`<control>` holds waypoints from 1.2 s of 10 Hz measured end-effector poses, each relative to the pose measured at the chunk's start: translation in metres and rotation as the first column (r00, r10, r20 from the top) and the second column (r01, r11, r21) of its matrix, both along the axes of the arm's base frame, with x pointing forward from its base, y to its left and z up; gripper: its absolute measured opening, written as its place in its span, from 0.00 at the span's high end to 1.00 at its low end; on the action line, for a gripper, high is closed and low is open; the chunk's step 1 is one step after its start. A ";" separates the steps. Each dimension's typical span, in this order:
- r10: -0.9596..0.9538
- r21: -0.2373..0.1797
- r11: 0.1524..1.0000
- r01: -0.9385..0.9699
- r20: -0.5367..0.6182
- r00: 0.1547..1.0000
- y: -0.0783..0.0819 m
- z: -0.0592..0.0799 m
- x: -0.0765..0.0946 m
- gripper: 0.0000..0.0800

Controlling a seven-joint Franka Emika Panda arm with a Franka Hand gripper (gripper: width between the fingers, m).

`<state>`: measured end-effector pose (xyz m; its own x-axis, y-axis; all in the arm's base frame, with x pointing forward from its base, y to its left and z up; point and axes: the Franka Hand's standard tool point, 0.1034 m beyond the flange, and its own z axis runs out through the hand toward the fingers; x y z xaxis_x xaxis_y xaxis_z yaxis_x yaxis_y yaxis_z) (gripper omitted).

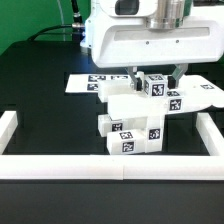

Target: Assemble chair

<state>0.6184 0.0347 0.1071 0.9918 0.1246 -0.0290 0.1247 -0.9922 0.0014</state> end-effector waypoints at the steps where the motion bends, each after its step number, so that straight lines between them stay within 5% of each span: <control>1: 0.000 0.000 1.000 0.000 0.000 1.000 0.000 0.000 0.000 0.25; 6: -0.035 0.020 0.999 0.034 0.004 0.999 0.005 0.022 -0.033 0.19; 12: -0.041 0.017 0.999 0.041 -0.003 0.999 0.005 0.018 -0.035 0.19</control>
Offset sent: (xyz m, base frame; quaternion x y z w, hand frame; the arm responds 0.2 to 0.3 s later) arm -0.0313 0.0021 0.0167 -0.0087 0.0046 0.0143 0.9998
